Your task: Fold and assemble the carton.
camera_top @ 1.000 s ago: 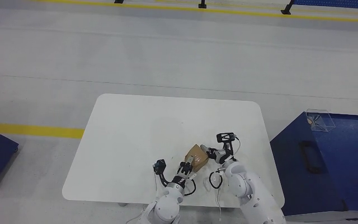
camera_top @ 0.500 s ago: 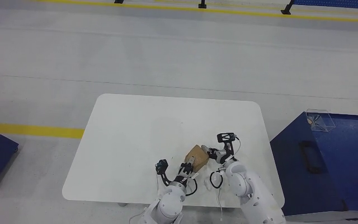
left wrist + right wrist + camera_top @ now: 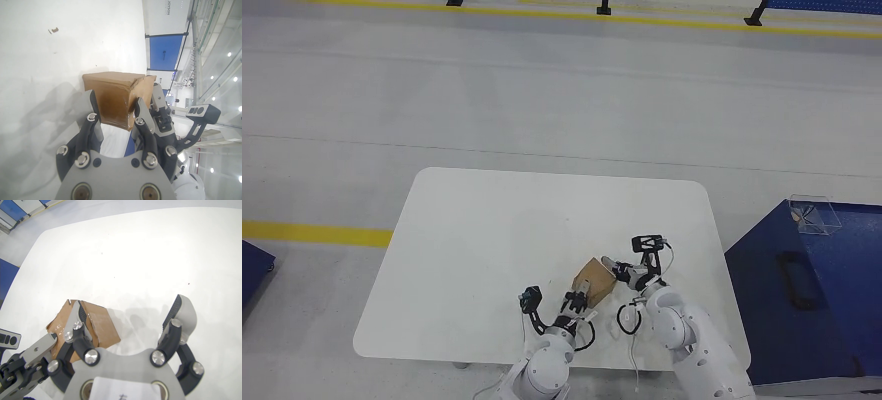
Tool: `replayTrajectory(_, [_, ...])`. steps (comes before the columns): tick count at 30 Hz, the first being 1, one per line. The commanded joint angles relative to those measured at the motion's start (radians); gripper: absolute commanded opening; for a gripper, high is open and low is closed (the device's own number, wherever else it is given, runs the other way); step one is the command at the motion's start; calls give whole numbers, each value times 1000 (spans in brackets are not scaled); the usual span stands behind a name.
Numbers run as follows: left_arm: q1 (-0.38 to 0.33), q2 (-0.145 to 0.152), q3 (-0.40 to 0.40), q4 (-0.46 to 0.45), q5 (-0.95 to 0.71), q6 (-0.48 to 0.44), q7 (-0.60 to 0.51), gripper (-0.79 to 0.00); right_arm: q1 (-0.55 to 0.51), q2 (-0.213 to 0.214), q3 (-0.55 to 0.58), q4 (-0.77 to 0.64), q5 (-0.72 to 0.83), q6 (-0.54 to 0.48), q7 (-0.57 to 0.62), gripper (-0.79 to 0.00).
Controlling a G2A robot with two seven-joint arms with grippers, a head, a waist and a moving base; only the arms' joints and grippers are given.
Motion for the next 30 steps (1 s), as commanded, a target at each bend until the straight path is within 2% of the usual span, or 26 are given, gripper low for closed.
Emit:
replayTrajectory(1, [5,0,-1,-6,3,-2,-1,-446,10,-1,-3,12,7,-7,1,0])
replayTrajectory(14, [15,-1,-6,-19,10,-4,1,-431,35,-1,-20,52,8,-29,26,0])
replayTrajectory(30, [-8,-11,-2,12,-6,23,5,-437,45,3,-4,61,24,-38,44,0])
